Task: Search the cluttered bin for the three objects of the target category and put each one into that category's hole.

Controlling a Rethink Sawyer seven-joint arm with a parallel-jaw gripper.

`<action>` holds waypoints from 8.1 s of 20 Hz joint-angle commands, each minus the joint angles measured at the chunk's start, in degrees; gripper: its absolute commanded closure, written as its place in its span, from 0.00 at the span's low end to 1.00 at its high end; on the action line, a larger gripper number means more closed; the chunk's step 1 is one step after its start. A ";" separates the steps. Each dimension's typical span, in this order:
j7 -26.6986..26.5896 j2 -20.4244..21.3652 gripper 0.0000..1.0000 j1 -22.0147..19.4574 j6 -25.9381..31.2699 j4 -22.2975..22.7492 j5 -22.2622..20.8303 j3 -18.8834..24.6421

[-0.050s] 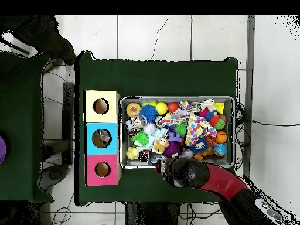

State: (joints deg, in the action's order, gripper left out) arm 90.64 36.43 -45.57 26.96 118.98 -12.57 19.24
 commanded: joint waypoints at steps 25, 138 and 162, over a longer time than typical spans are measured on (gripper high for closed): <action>21.86 2.74 0.00 14.64 16.68 -13.81 17.29 -18.85; 28.18 -3.16 0.00 33.28 1.63 -9.54 38.54 -32.79; 24.62 -5.49 0.00 32.67 -2.20 -12.03 36.45 -38.09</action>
State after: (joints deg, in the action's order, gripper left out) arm 107.42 31.61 -11.97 27.19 107.98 26.43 -19.60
